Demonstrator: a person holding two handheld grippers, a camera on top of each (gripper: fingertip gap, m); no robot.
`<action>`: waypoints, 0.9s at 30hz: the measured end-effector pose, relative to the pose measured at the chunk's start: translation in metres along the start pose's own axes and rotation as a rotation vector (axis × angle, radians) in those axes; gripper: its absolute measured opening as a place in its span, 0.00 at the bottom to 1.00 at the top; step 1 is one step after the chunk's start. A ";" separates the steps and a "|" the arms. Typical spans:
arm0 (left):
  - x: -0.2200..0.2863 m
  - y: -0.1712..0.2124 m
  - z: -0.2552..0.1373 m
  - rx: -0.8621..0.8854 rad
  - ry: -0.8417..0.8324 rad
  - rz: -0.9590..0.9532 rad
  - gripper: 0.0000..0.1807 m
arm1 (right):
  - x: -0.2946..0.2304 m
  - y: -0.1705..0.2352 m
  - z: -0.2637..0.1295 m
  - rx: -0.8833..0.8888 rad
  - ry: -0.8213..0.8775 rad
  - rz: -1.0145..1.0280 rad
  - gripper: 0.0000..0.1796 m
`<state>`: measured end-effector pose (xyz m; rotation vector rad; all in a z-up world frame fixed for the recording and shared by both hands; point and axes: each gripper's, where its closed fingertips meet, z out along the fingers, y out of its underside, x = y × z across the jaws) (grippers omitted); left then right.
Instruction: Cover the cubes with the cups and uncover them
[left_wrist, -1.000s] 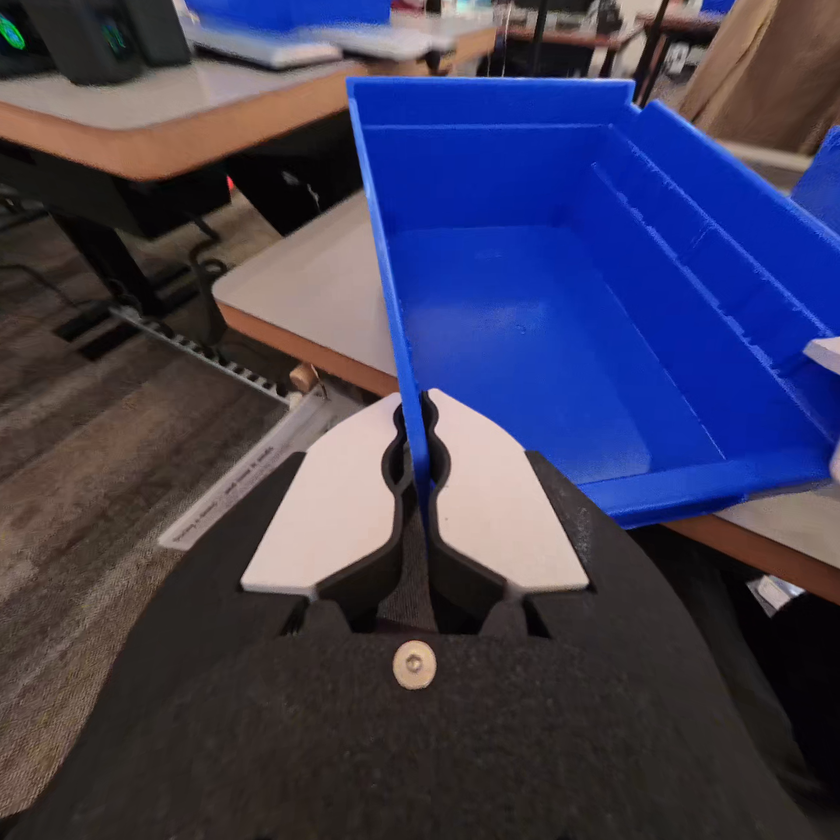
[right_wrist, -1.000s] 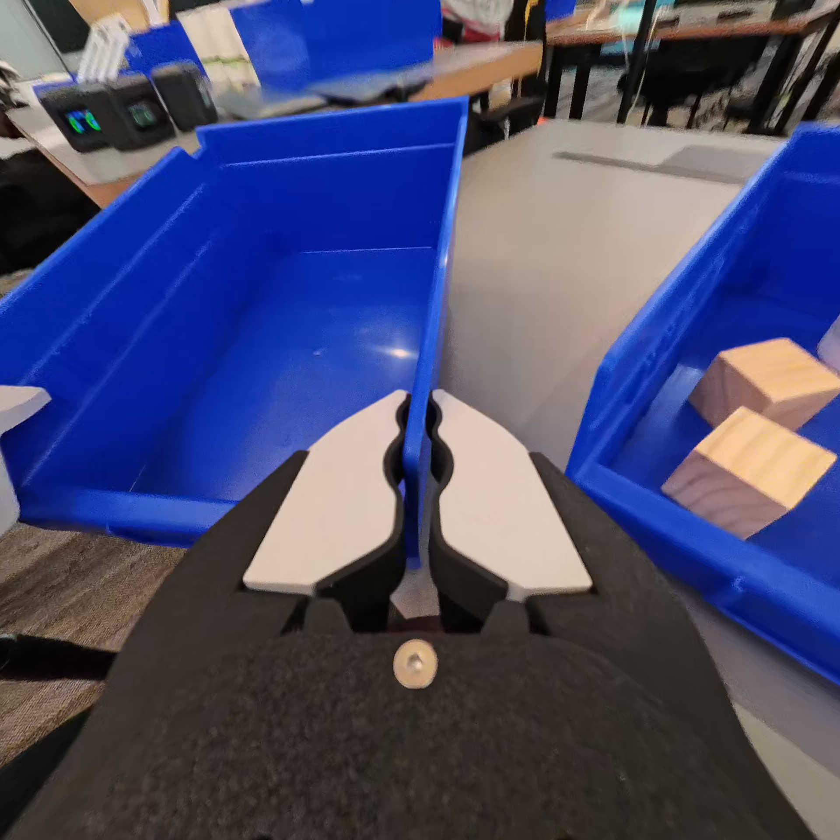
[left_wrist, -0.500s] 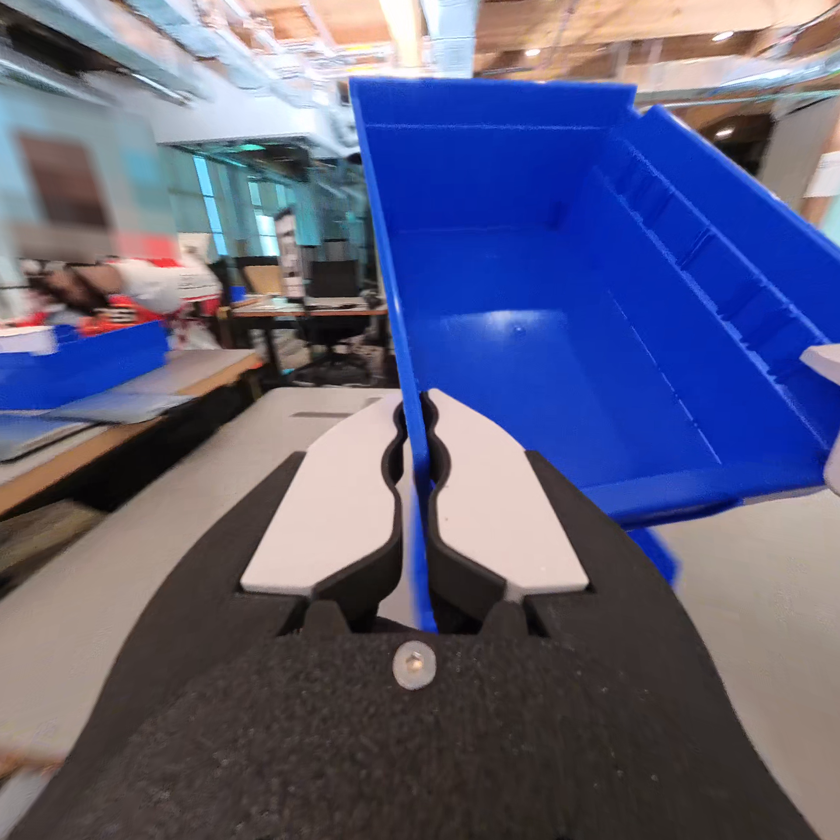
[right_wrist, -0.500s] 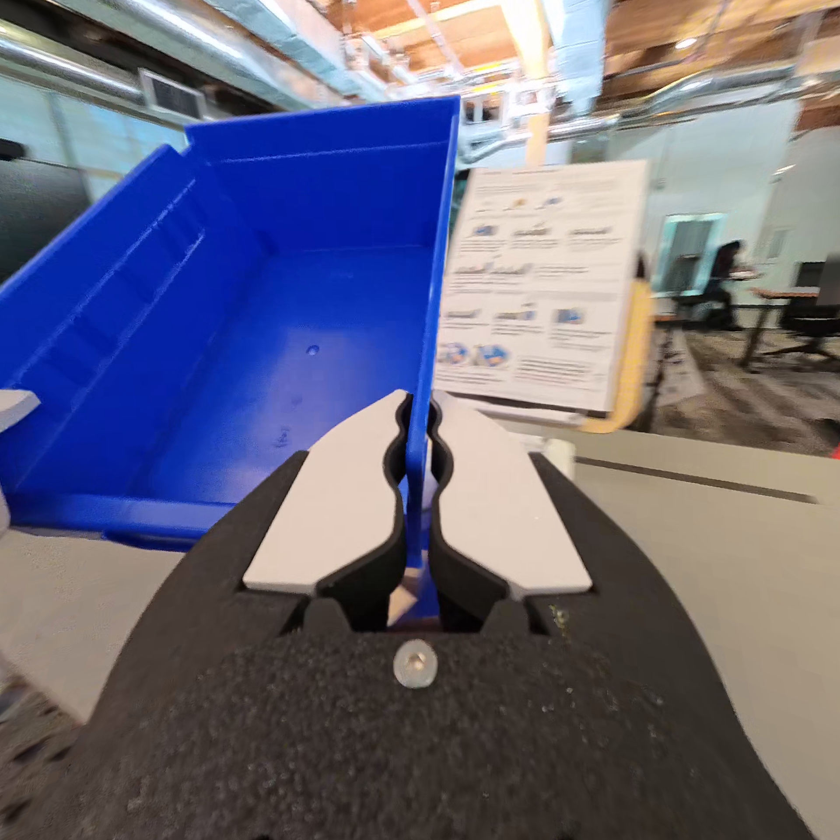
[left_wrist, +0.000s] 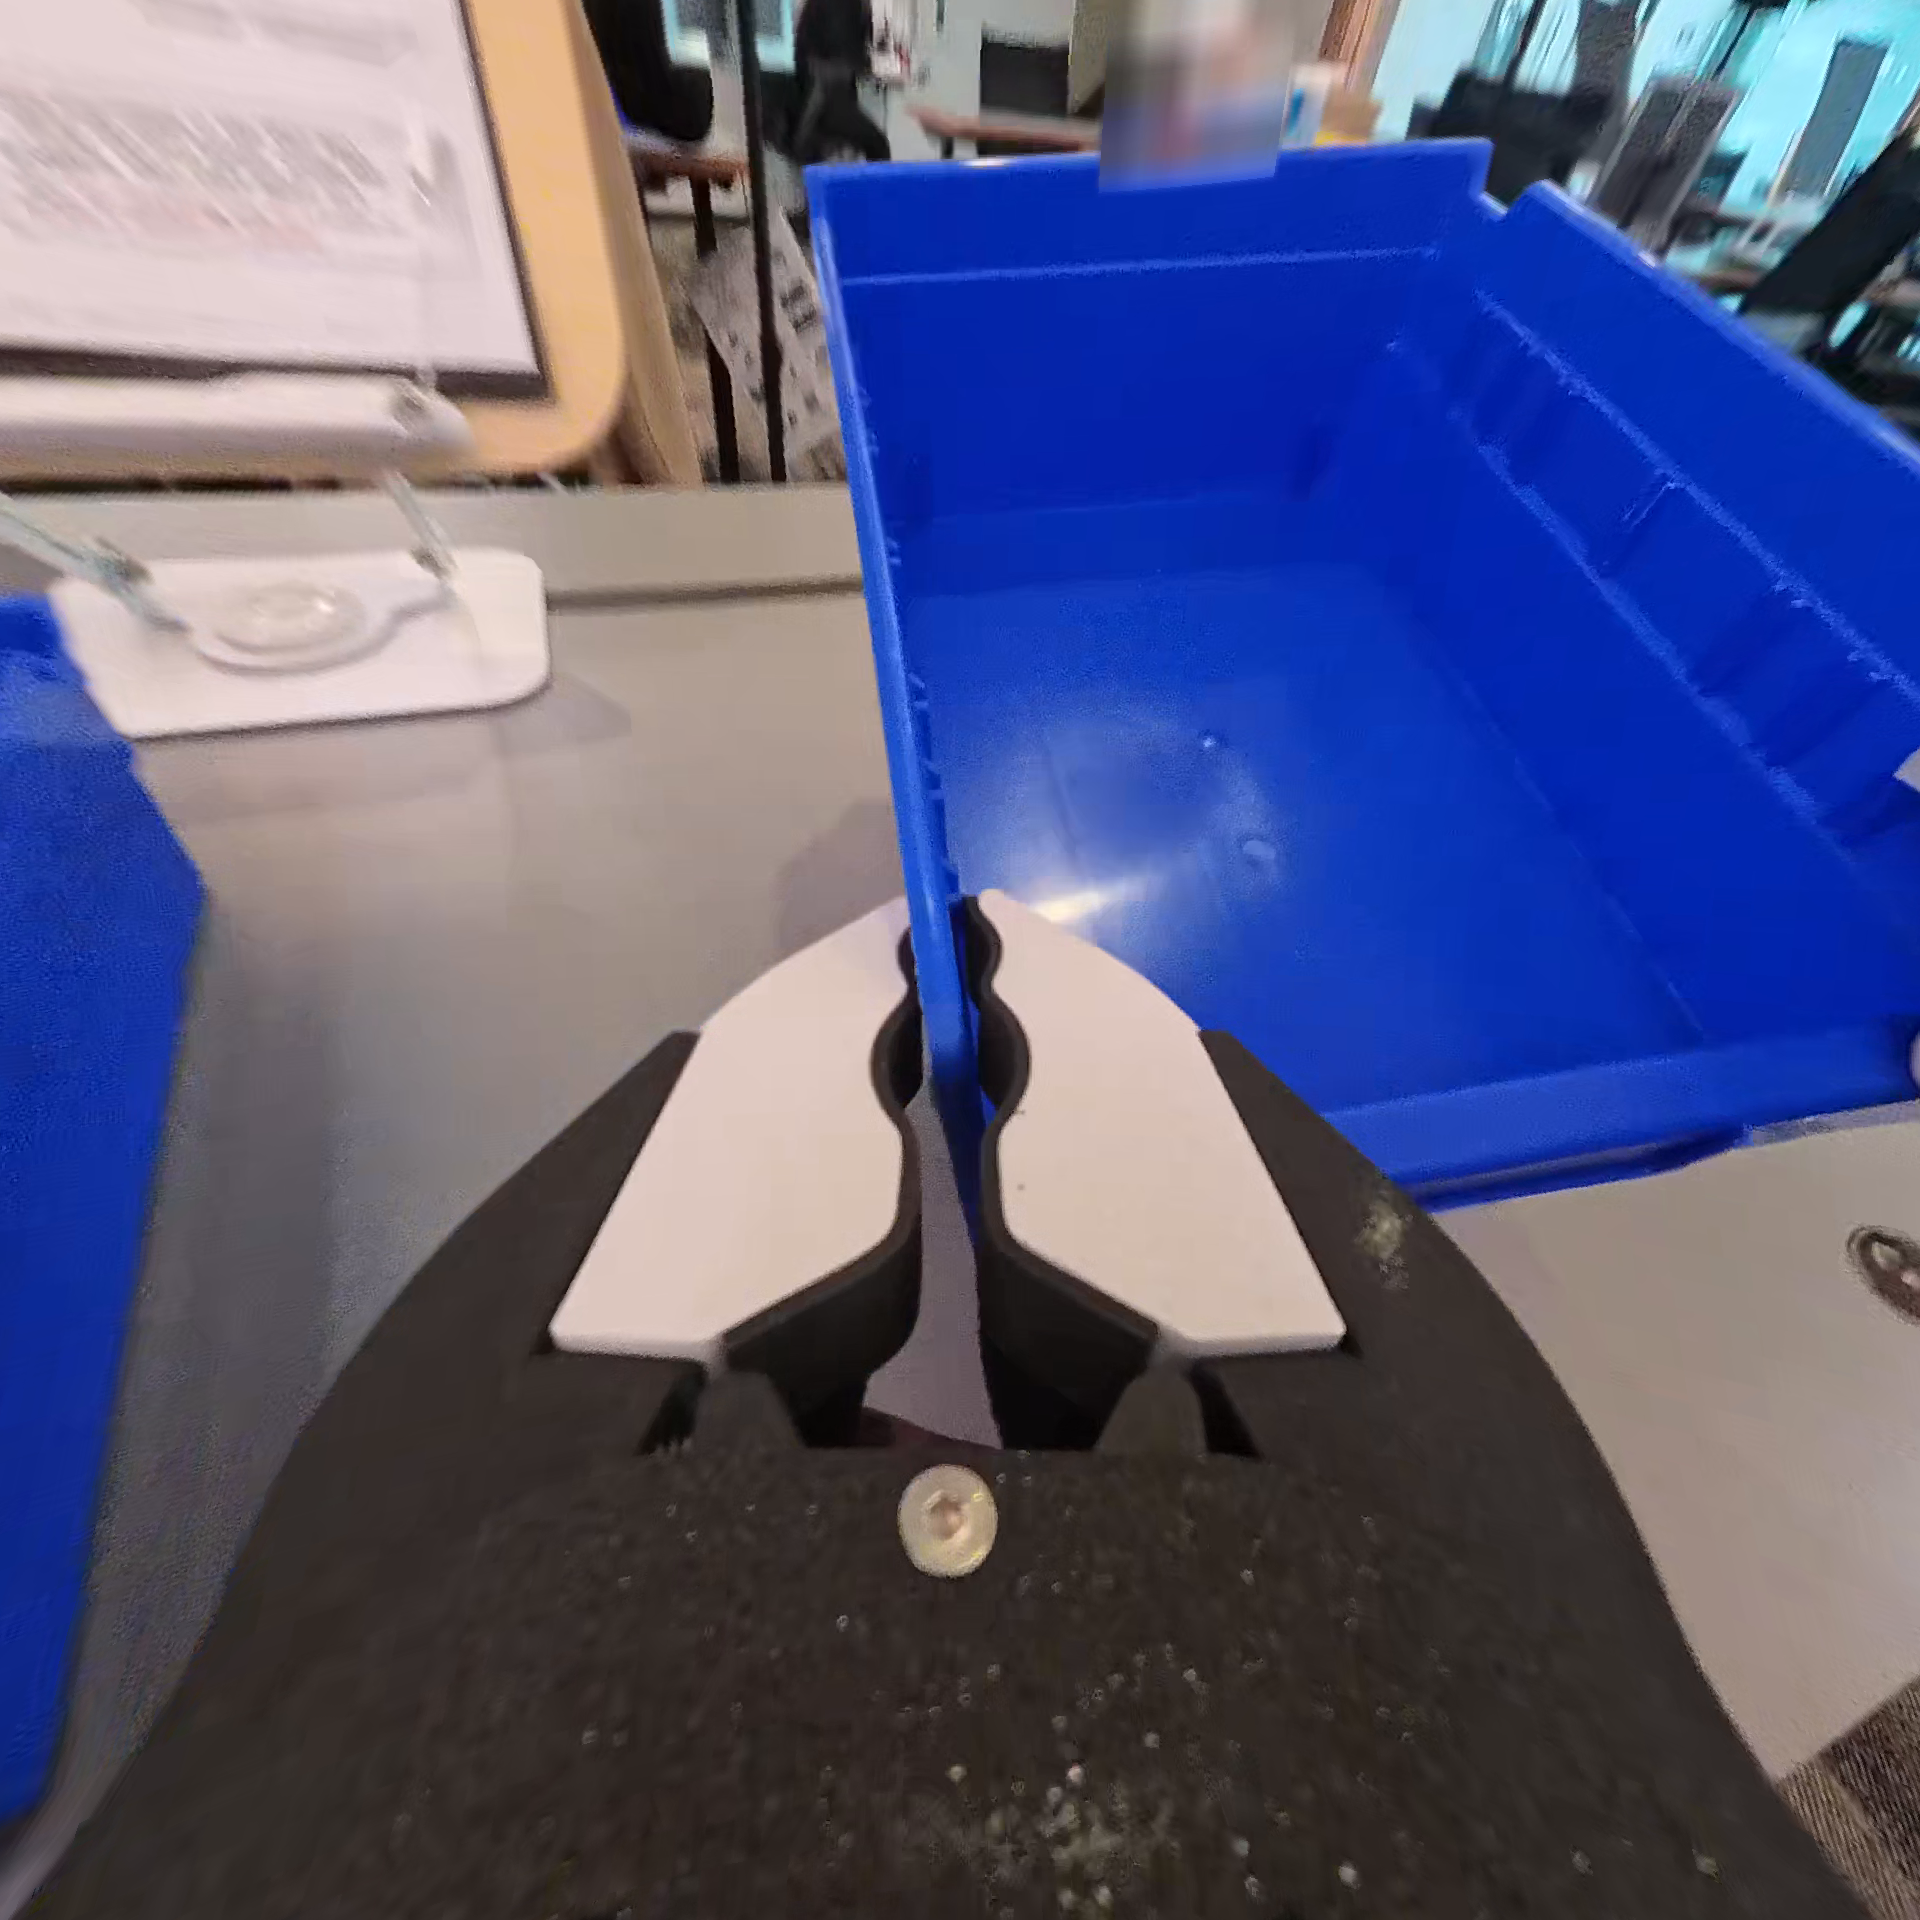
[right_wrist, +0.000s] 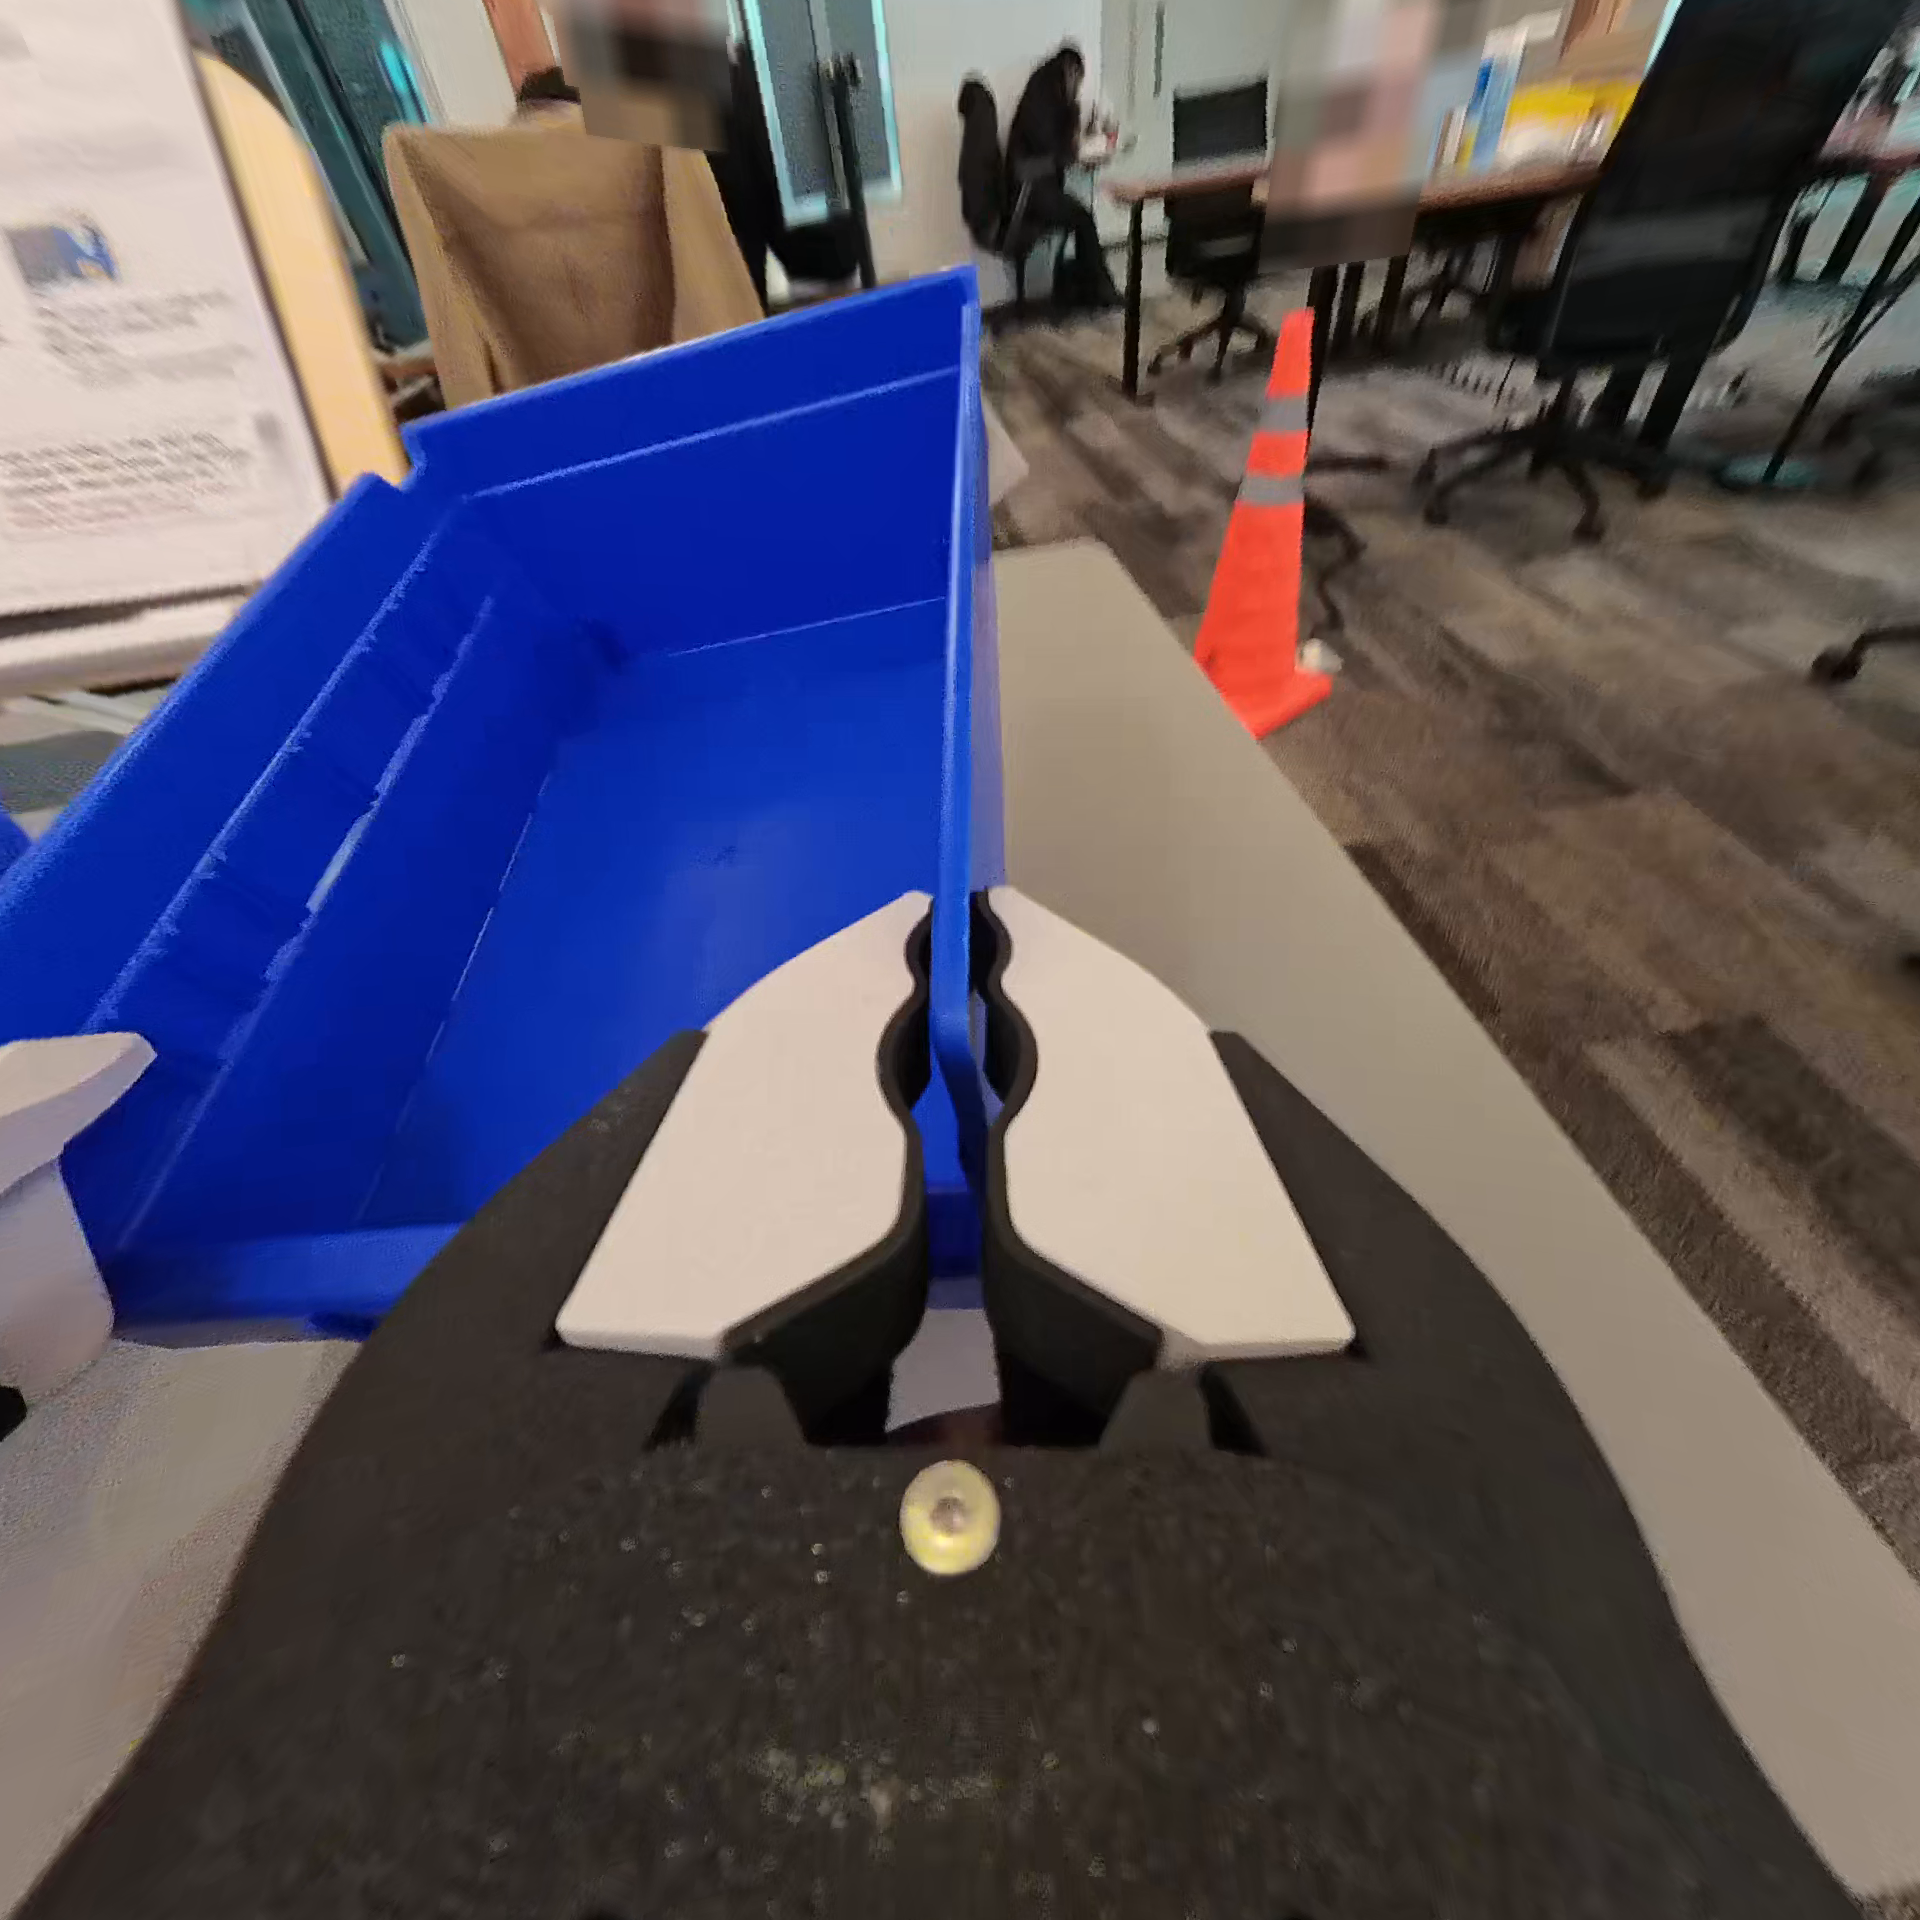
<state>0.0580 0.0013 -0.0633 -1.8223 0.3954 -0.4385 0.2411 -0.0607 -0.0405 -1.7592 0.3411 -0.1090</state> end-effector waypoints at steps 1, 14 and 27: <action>0.006 0.010 0.008 -0.027 0.000 0.005 0.02 | 0.009 0.014 0.010 -0.034 -0.012 0.024 0.03; 0.037 0.060 0.032 -0.117 0.042 0.067 0.21 | 0.040 0.065 0.054 -0.169 -0.091 0.071 0.07; -0.226 -0.013 -0.164 0.003 -0.199 0.111 0.27 | -0.200 0.001 -0.043 0.093 -0.443 -0.050 0.24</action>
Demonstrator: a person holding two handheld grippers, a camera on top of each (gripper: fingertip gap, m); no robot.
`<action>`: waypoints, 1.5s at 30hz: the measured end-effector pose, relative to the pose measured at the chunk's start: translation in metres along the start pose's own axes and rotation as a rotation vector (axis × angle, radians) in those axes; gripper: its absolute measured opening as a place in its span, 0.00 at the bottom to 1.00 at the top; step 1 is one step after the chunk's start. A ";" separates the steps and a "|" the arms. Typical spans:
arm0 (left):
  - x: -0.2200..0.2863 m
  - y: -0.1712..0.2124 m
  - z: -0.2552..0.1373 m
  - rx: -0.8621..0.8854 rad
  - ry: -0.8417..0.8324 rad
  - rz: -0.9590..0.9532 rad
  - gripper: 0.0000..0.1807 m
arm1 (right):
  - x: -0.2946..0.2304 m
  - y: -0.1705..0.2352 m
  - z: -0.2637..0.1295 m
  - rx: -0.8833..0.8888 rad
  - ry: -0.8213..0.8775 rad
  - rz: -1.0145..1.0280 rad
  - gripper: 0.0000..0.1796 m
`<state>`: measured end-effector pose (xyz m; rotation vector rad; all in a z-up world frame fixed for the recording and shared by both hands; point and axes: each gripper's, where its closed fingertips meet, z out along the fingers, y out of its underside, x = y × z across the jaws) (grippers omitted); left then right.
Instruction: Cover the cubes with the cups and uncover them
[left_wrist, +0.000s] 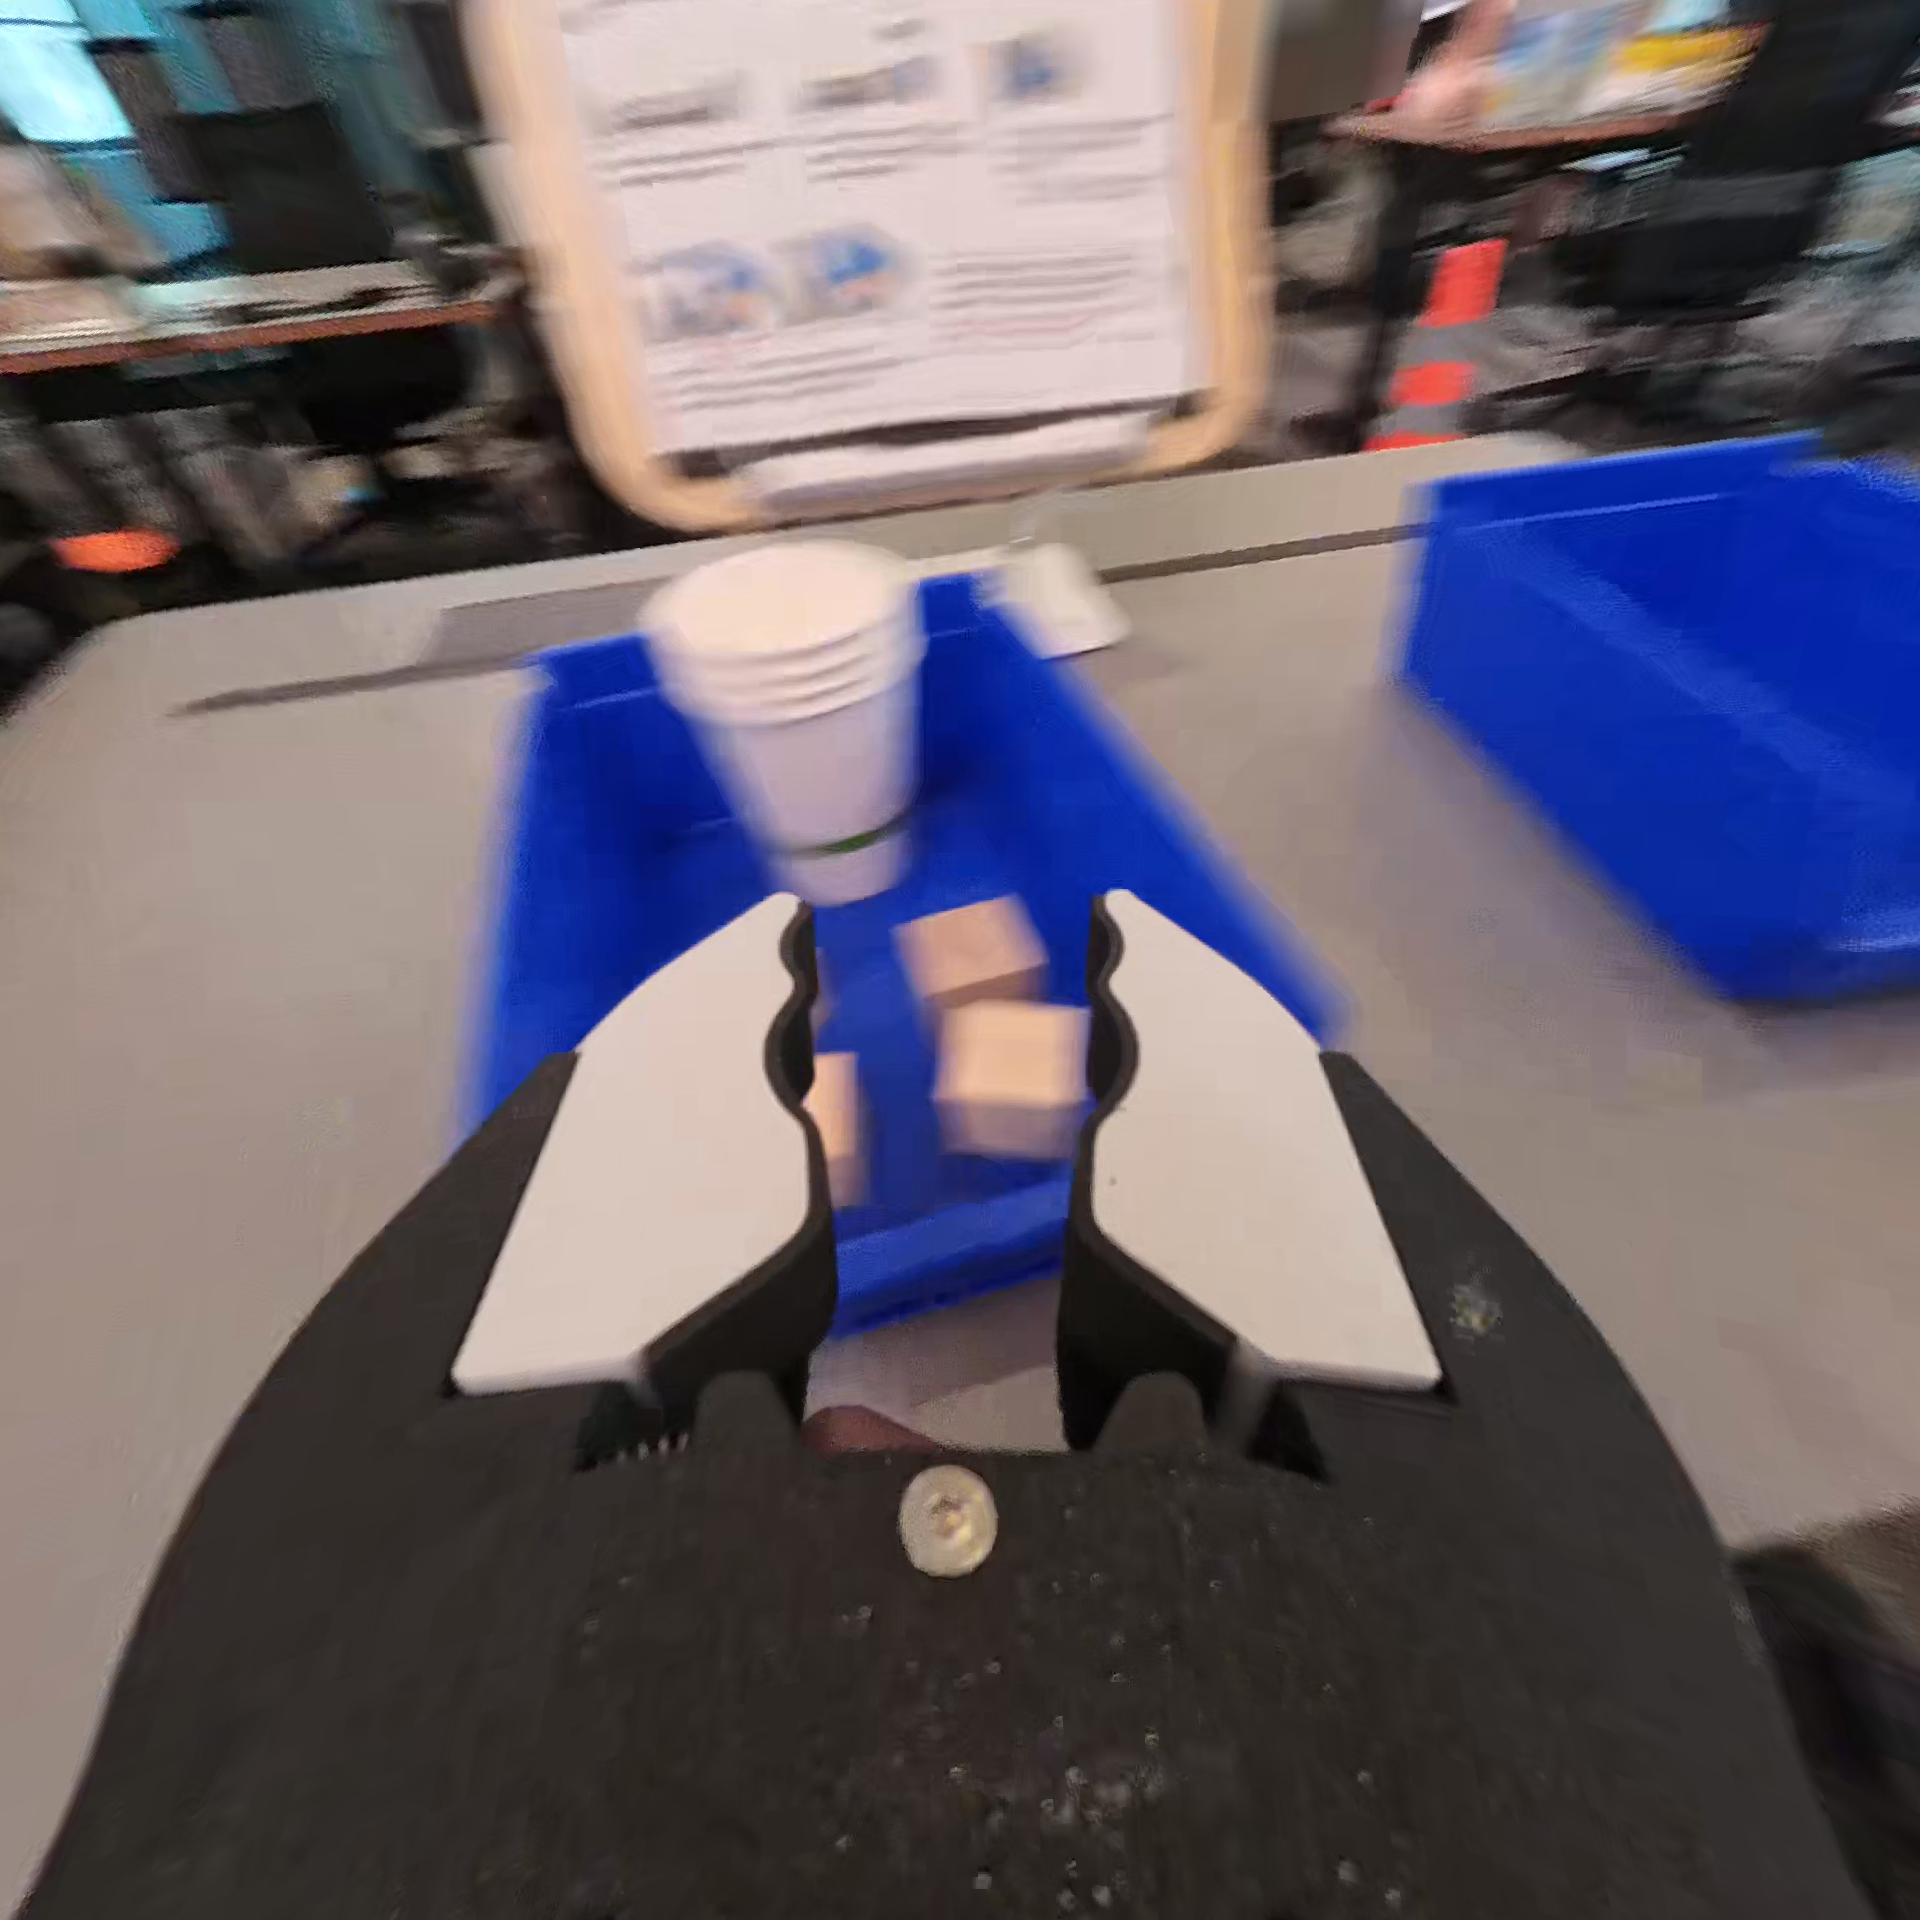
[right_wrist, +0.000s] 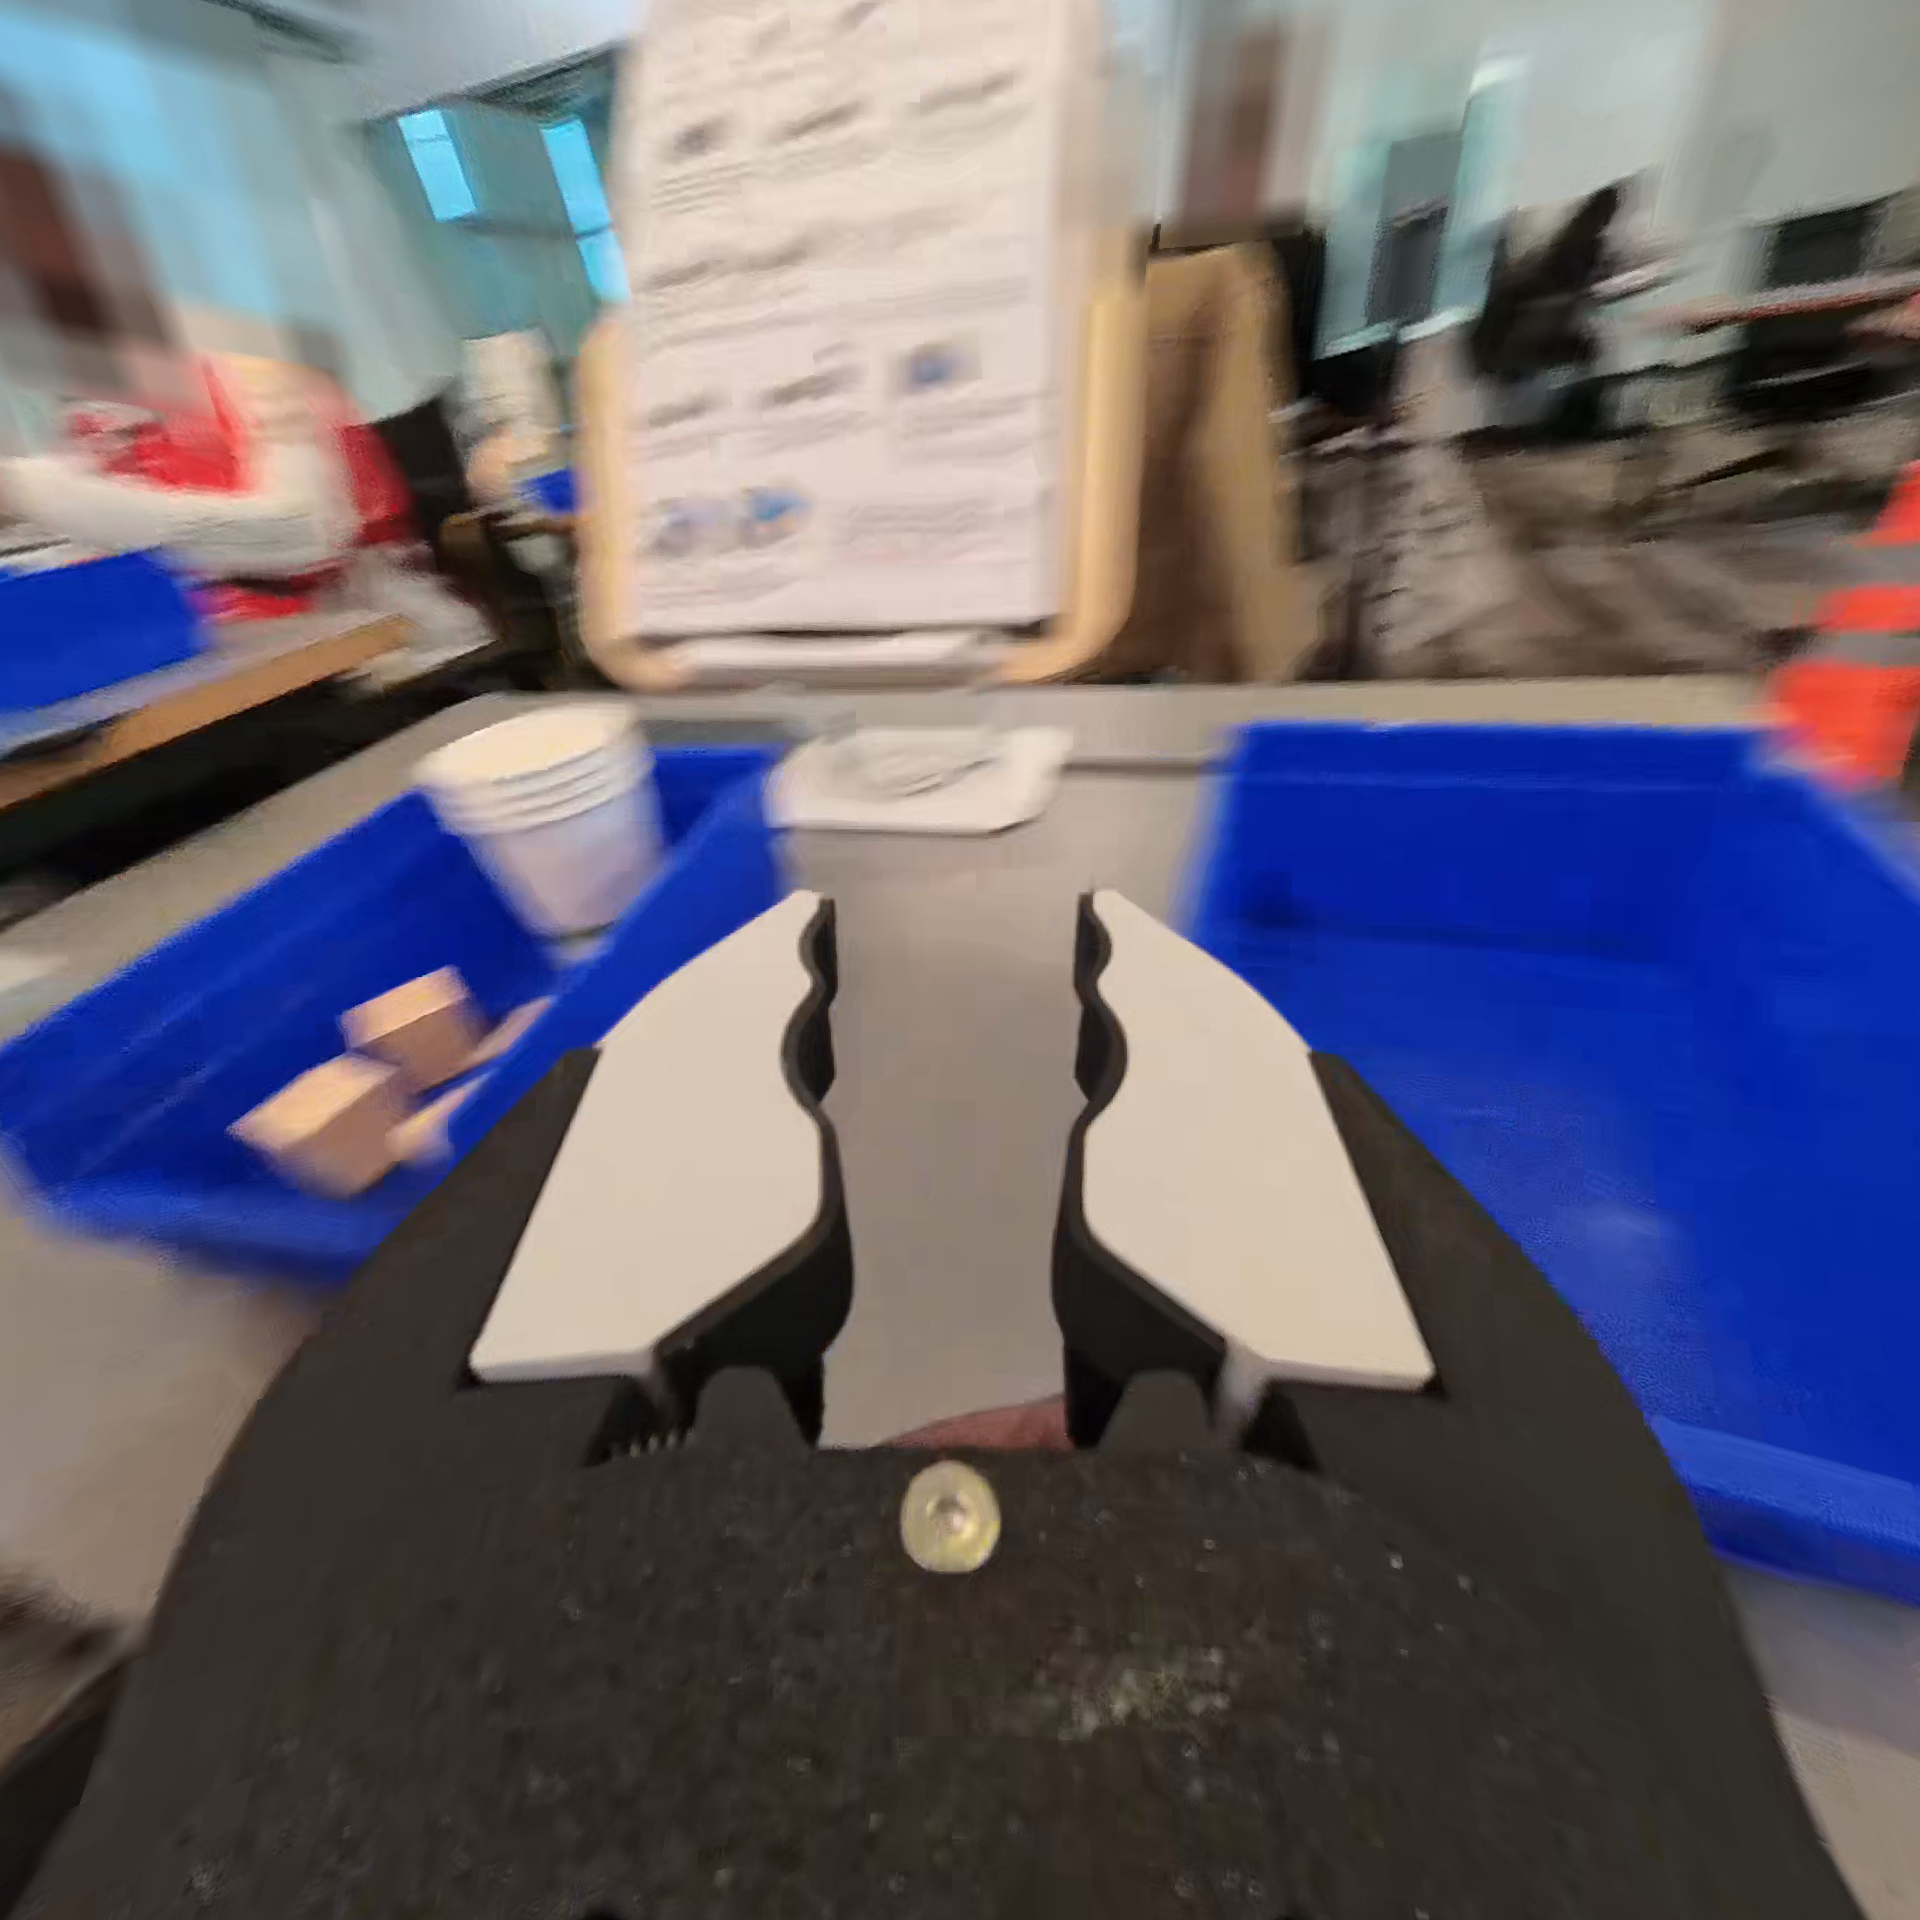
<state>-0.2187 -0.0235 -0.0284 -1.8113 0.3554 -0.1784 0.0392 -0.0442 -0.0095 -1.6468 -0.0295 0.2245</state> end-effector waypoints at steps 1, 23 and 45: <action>-0.038 0.016 -0.004 -0.024 -0.093 0.004 0.27 | -0.041 0.022 0.012 -0.051 -0.085 0.002 0.24; -0.149 0.082 -0.004 -0.084 -0.275 -0.068 0.17 | -0.161 0.130 0.088 -0.270 -0.008 -0.074 0.15; -0.116 0.096 0.010 -0.081 -0.125 -0.194 0.23 | -0.163 0.140 0.087 -0.324 -0.027 -0.061 0.17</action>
